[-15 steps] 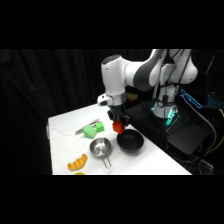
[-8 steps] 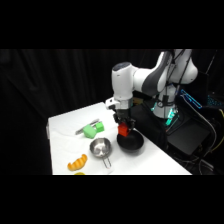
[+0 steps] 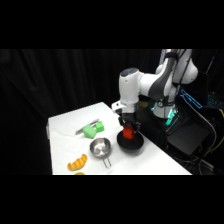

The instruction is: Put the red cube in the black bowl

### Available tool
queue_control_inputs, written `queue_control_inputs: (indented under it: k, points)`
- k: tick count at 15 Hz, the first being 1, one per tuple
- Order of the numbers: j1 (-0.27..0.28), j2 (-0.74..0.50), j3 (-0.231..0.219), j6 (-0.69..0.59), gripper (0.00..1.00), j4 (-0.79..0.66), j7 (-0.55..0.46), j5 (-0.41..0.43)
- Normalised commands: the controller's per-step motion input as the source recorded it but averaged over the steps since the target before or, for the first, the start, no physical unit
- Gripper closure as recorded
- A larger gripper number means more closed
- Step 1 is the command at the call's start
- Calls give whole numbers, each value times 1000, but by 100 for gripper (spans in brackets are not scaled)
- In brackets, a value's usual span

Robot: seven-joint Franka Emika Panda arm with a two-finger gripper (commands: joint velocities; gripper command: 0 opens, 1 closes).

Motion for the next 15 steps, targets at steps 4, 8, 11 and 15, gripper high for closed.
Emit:
queue_control_inputs:
  k: [4,8,11,15]
  points:
    - [48,1,66,247,22,-118,53,114]
    - [37,46,57,250,1,-68,68,90]
    - [27,29,52,209,0,-25,88,66]
    - [23,-128,59,11,0,-10,70,82]
